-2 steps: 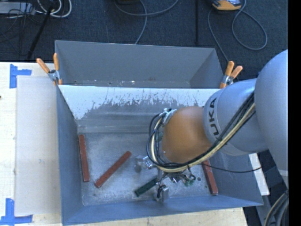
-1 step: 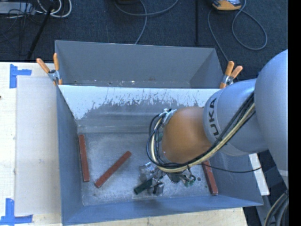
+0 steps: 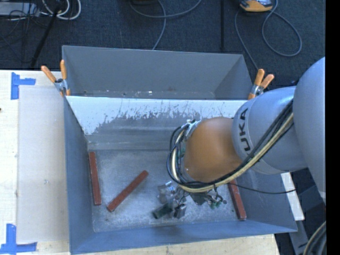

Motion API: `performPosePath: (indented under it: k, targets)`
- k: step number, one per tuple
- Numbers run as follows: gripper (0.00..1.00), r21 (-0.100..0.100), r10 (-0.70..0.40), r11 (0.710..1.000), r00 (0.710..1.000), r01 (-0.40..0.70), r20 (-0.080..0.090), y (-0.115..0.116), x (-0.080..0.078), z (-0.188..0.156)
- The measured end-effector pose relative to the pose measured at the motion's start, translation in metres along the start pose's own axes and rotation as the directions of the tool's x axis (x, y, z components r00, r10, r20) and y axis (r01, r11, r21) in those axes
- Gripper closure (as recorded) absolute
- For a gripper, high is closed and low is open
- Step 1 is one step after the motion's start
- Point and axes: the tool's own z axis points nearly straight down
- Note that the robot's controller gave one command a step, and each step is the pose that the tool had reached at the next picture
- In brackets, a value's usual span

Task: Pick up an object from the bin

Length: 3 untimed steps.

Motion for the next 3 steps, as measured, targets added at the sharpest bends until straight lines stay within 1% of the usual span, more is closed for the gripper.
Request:
performPosePath:
  k: [1, 2, 3]
  targets:
    - [1.0, 0.0, 0.001, 1.0, 1.0, -0.001, 0.001, 0.001, -0.001, -0.022]
    - [1.0, 0.002, 0.003, 1.0, 1.0, -0.003, 0.006, 0.001, -0.003, -0.105]
    - [1.0, 0.0, 0.006, 1.0, 1.0, -0.006, 0.0, 0.002, -0.003, -0.111]
